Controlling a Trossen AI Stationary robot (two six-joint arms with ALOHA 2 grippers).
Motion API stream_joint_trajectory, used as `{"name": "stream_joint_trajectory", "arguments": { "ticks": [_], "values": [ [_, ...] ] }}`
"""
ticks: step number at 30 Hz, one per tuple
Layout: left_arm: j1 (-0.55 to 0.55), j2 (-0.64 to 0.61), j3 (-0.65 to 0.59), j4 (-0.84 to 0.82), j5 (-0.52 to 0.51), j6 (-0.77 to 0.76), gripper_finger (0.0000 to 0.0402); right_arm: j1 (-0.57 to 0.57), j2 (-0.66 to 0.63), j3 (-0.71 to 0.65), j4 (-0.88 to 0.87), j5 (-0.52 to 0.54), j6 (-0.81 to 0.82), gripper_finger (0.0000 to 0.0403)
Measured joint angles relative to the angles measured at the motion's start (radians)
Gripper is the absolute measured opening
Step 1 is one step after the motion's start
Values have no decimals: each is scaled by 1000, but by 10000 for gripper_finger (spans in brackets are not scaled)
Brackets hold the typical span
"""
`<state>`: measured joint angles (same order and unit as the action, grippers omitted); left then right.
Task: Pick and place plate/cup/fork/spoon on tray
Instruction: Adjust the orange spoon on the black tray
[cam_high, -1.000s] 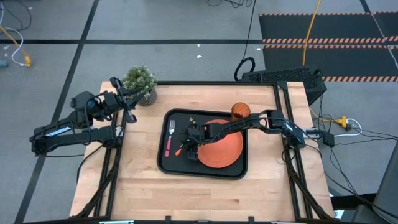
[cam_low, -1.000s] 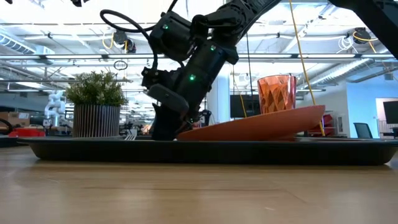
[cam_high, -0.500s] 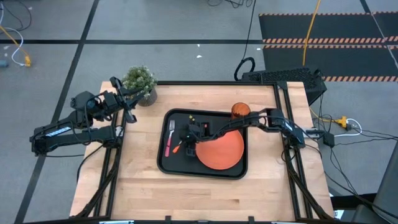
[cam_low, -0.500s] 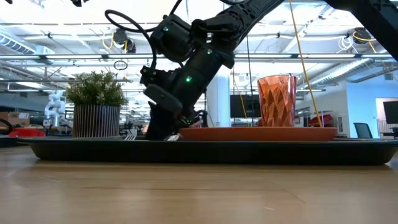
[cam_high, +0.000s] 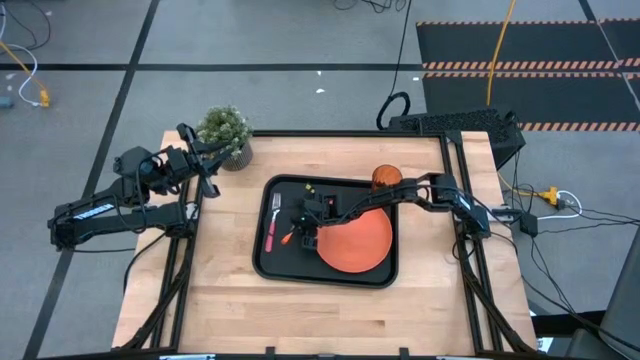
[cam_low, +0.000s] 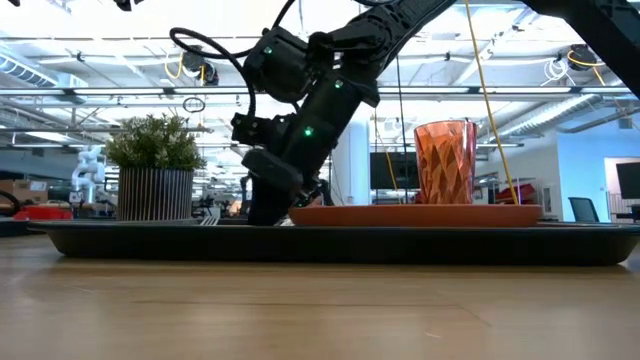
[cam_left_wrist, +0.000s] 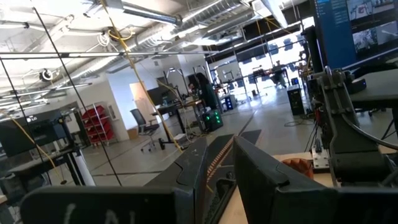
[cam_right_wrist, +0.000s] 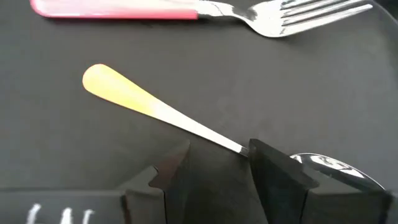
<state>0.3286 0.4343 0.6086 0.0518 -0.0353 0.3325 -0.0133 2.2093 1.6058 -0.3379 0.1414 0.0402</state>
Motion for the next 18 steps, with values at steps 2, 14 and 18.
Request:
{"name": "stream_joint_trajectory", "arguments": {
  "ticks": [2, 14, 18],
  "values": [
    [0, 0, 0, -1, 0, 0, 81, -5, 0, 0, -3, 3, -1, 157],
    [0, 0, 0, -4, 0, 0, 81, -7, -18, -2, 6, -12, -18, 157],
    [0, 0, 0, -4, 0, 0, 81, -5, -58, -3, 12, -12, -46, 157]
  ]
}}
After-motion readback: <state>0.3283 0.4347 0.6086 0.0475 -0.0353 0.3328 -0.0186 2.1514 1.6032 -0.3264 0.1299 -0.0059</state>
